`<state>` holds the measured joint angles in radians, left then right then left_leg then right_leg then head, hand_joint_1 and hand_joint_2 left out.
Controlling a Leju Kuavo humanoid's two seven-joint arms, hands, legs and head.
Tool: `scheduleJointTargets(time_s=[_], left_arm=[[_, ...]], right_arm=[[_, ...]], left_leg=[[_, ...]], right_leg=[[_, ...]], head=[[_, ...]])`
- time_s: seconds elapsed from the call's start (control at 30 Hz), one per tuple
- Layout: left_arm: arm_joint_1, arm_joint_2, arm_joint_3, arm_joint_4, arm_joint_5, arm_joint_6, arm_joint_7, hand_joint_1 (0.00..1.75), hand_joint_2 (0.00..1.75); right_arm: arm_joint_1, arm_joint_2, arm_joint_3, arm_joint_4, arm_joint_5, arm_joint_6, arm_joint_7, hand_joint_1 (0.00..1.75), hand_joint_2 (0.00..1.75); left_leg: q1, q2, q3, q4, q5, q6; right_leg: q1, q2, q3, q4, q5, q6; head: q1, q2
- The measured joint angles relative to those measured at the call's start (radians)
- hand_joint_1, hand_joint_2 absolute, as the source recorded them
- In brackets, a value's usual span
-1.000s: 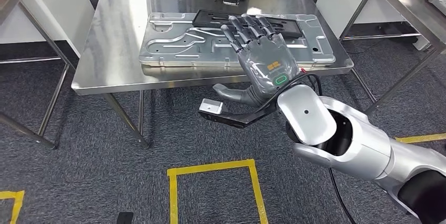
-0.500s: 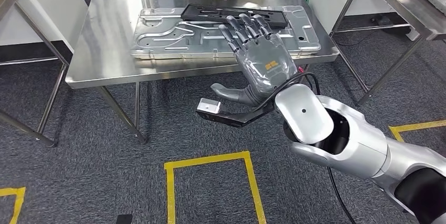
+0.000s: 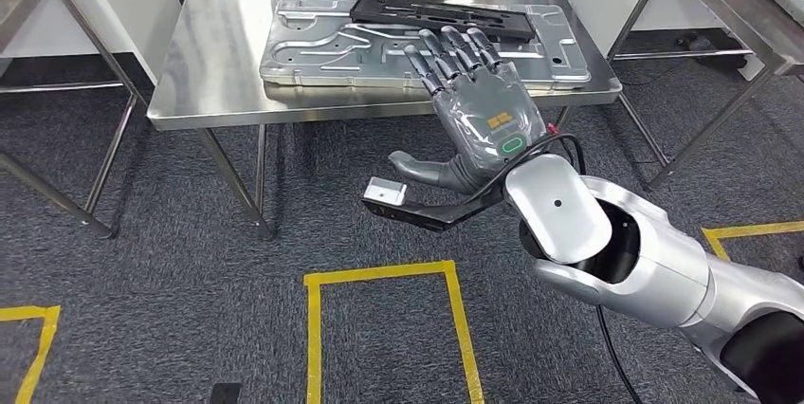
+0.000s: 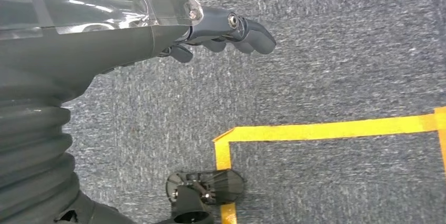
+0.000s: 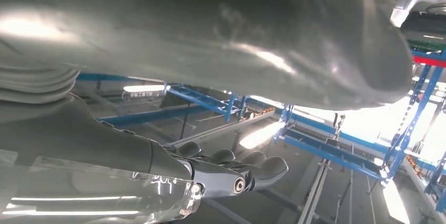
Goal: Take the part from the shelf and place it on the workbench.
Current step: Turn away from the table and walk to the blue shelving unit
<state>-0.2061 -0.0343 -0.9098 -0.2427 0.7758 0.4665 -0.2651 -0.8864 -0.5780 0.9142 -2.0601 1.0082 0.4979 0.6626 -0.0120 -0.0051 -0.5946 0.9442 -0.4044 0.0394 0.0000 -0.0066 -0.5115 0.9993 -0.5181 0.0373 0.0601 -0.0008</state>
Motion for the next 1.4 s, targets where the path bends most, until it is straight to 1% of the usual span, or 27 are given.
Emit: scheduleJointTargets(time_s=[0.03,0.07,0.17,0.2,0.27,0.33,0.37,0.4,0.43,0.5,0.53,0.57,0.63,0.7,0.73,0.83,0.87,0.9,0.93,1.0,1.07,1.17,1.2,1.27,1.33,1.37,1.4], left_arm=[[0.0,0.0,0.0,0.0,0.0,0.0,0.0,0.0,1.75],[0.0,0.0,0.0,0.0,0.0,0.001,0.0,0.0,1.75],[0.0,0.0,0.0,0.0,0.0,0.002,0.0,0.0,1.75],[0.0,0.0,0.0,0.0,0.0,0.002,0.0,0.0,1.75],[0.0,0.0,0.0,0.0,0.0,0.002,0.001,0.0,1.75],[0.0,0.0,0.0,0.0,0.0,0.002,0.001,0.0,1.75],[0.0,0.0,0.0,0.0,0.0,0.002,0.001,0.0,1.75],[0.0,0.0,0.0,0.0,0.0,0.002,0.001,0.0,1.75],[0.0,0.0,0.0,0.0,0.0,0.002,0.001,0.0,1.75],[-0.001,0.0,0.0,0.0,0.0,0.002,0.001,0.0,1.75],[-0.003,0.0,0.0,0.0,0.0,0.002,0.001,0.0,1.75],[-0.004,0.001,0.0,0.0,0.0,0.002,0.001,0.0,1.75],[-0.003,0.001,0.0,0.0,-0.001,0.002,0.001,0.0,1.75],[-0.003,0.001,0.0,0.0,-0.001,0.002,0.001,0.0,1.75],[-0.004,0.0,0.0,0.0,-0.001,0.002,0.001,0.0,1.75],[-0.003,-0.001,0.0,0.0,-0.001,0.002,0.002,0.0,1.75],[-0.002,-0.001,0.0,0.0,-0.001,0.002,0.002,0.0,1.75],[-0.002,-0.001,0.0,0.0,-0.001,0.002,0.002,0.0,1.75],[-0.002,-0.001,0.0,0.0,-0.001,0.002,0.002,0.0,1.75],[-0.002,-0.001,0.0,0.0,-0.001,0.002,0.002,0.0,1.75],[-0.002,-0.001,0.0,0.0,-0.001,0.002,0.002,0.0,1.75],[-0.001,-0.001,0.0,0.0,-0.001,0.002,0.002,0.0,1.75],[-0.001,-0.001,0.0,0.0,-0.001,0.003,0.002,0.0,1.75],[-0.001,-0.001,0.0,0.0,-0.001,0.003,0.002,0.0,1.75],[-0.001,-0.001,0.0,0.0,-0.001,0.004,0.002,0.0,1.75],[0.0,-0.001,0.0,0.0,-0.001,0.004,0.002,0.0,1.75],[0.0,-0.001,0.0,0.0,-0.001,0.004,0.003,0.0,1.75]], right_arm=[[-0.002,0.0,0.0,0.0,0.0,-0.001,0.0,0.0,0.0],[-0.003,0.001,-0.001,0.0,0.0,-0.002,0.0,0.0,0.0],[-0.003,0.001,0.0,0.0,0.0,-0.004,0.0,0.0,0.0],[-0.003,0.001,0.0,0.0,0.0,-0.004,0.0,0.0,0.0],[-0.004,0.001,0.0,0.0,0.0,-0.005,0.0,0.0,0.0],[-0.003,0.001,0.001,0.0,0.0,-0.005,0.0,0.0,0.0],[-0.002,0.001,0.002,0.0,-0.001,-0.005,0.0,0.0,0.0],[-0.001,0.001,0.002,0.0,-0.001,-0.005,0.0,0.0,0.0],[-0.001,0.001,0.002,0.0,-0.001,-0.005,0.0,0.0,0.0],[-0.002,0.001,0.001,0.0,-0.002,-0.005,0.0,0.0,0.0],[-0.003,0.001,0.001,0.0,-0.002,-0.006,0.0,0.0,0.0],[-0.003,0.001,0.0,0.0,-0.002,-0.006,0.0,0.0,0.0],[-0.003,0.001,0.001,0.0,-0.002,-0.007,0.0,0.0,0.0],[-0.003,0.0,0.001,0.0,-0.003,-0.008,0.0,0.0,0.0],[-0.004,-0.001,0.0,0.0,-0.003,-0.008,0.0,0.0,0.0],[-0.002,-0.003,0.001,0.0,-0.003,-0.008,0.0,0.0,0.0],[0.0,-0.003,0.002,0.0,-0.003,-0.008,0.0,0.0,0.0],[0.0,-0.003,0.002,0.0,-0.003,-0.009,0.0,0.0,0.0],[0.0,-0.003,0.002,0.0,-0.003,-0.01,0.0,0.0,0.0],[-0.002,-0.003,0.002,0.0,-0.003,-0.012,0.0,0.0,0.0],[-0.004,-0.002,0.001,0.0,-0.002,-0.013,0.0,0.0,0.0],[-0.003,-0.003,0.0,0.0,0.002,-0.013,0.0,0.0,0.0],[-0.002,-0.003,0.0,0.0,0.005,-0.013,0.0,0.0,0.0],[-0.001,-0.003,0.0,0.0,0.015,-0.013,0.0,0.0,0.0],[0.0,-0.004,0.0,0.0,0.031,-0.014,0.0,0.0,0.0],[0.001,-0.004,0.001,0.0,0.04,-0.014,0.0,0.0,0.0],[0.001,-0.004,0.002,-0.001,0.05,-0.015,0.0,0.0,0.0]], left_leg=[[-0.002,0.001,-0.005,0.001,0.006,-0.004],[-0.003,0.003,-0.009,0.003,0.011,-0.009],[-0.001,0.009,-0.023,0.012,0.012,-0.024],[0.001,0.01,-0.034,0.036,-0.01,-0.029],[0.005,0.008,-0.08,0.146,-0.093,-0.039],[0.008,0.005,-0.127,0.283,-0.17,-0.047],[0.01,0.005,-0.131,0.316,-0.185,-0.049],[0.011,0.005,-0.112,0.307,-0.181,-0.049],[0.011,0.005,-0.071,0.257,-0.162,-0.047],[0.01,0.004,0.039,0.105,-0.122,-0.039],[0.009,0.003,0.078,0.048,-0.111,-0.034],[0.007,0.001,0.098,0.015,-0.107,-0.028],[0.003,-0.002,0.097,0.006,-0.1,-0.016],[0.004,-0.001,0.088,0.002,-0.085,-0.003],[0.006,-0.001,0.08,0.001,-0.076,0.003],[0.004,0.0,0.053,0.001,-0.054,0.011],[0.003,0.0,0.043,0.001,-0.047,0.011],[0.002,0.0,0.034,0.001,-0.041,0.011],[0.001,0.0,0.027,0.002,-0.035,0.01],[0.0,0.001,0.016,0.002,-0.024,0.005],[-0.002,0.004,0.009,0.004,-0.014,-0.003],[-0.002,0.009,-0.001,0.007,-0.005,-0.018],[-0.001,0.01,-0.008,0.02,-0.018,-0.023],[0.003,0.01,-0.043,0.103,-0.085,-0.033],[0.007,0.007,-0.096,0.244,-0.168,-0.043],[0.009,0.006,-0.111,0.295,-0.189,-0.046],[0.011,0.005,-0.108,0.311,-0.19,-0.048]], right_leg=[[0.001,0.001,0.032,-0.055,0.012,-0.006],[0.003,0.002,0.045,-0.081,0.016,-0.013],[0.004,0.004,0.032,-0.082,0.032,-0.035],[0.003,0.003,0.026,-0.083,0.04,-0.042],[0.002,0.001,0.009,-0.084,0.056,-0.05],[0.003,0.0,-0.014,-0.082,0.072,-0.052],[0.004,-0.001,-0.026,-0.08,0.079,-0.051],[0.004,-0.001,-0.037,-0.078,0.086,-0.049],[0.003,-0.001,-0.046,-0.075,0.092,-0.046],[0.005,-0.003,-0.059,-0.068,0.1,-0.039],[0.006,-0.004,-0.064,-0.065,0.104,-0.035],[0.006,-0.006,-0.068,-0.062,0.108,-0.03],[0.004,-0.008,-0.074,-0.06,0.117,-0.019],[0.0,-0.006,-0.086,-0.04,0.096,-0.007],[-0.001,-0.005,-0.102,-0.003,0.064,-0.002],[-0.003,-0.001,-0.167,0.197,-0.064,0.009],[-0.003,-0.001,-0.173,0.238,-0.081,0.01],[-0.003,-0.001,-0.161,0.241,-0.078,0.009],[-0.003,0.0,-0.129,0.202,-0.058,0.006],[-0.001,0.0,-0.028,0.051,-0.006,-0.001],[0.002,0.003,0.038,-0.061,0.017,-0.01],[0.004,0.005,0.039,-0.084,0.027,-0.026],[0.003,0.004,0.035,-0.086,0.033,-0.034],[0.001,0.001,0.025,-0.09,0.048,-0.048],[0.002,0.0,0.007,-0.087,0.059,-0.052],[0.003,0.0,-0.004,-0.085,0.064,-0.052],[0.003,-0.001,-0.014,-0.081,0.069,-0.051]], head=[[0.001,0.0],[0.001,0.0],[-0.003,0.0],[-0.006,0.0],[-0.014,0.0],[-0.019,0.0],[-0.02,0.0],[-0.021,0.0],[-0.021,0.0],[-0.022,0.0],[-0.022,0.0],[-0.021,0.0],[-0.019,0.0],[-0.018,0.0],[-0.016,0.0],[-0.006,0.0],[-0.004,0.0],[-0.002,0.0],[0.0,0.0],[0.003,0.0],[0.004,0.0],[0.002,0.0],[0.0,0.0],[-0.008,0.0],[-0.016,0.0],[-0.018,0.0],[-0.019,0.0]])
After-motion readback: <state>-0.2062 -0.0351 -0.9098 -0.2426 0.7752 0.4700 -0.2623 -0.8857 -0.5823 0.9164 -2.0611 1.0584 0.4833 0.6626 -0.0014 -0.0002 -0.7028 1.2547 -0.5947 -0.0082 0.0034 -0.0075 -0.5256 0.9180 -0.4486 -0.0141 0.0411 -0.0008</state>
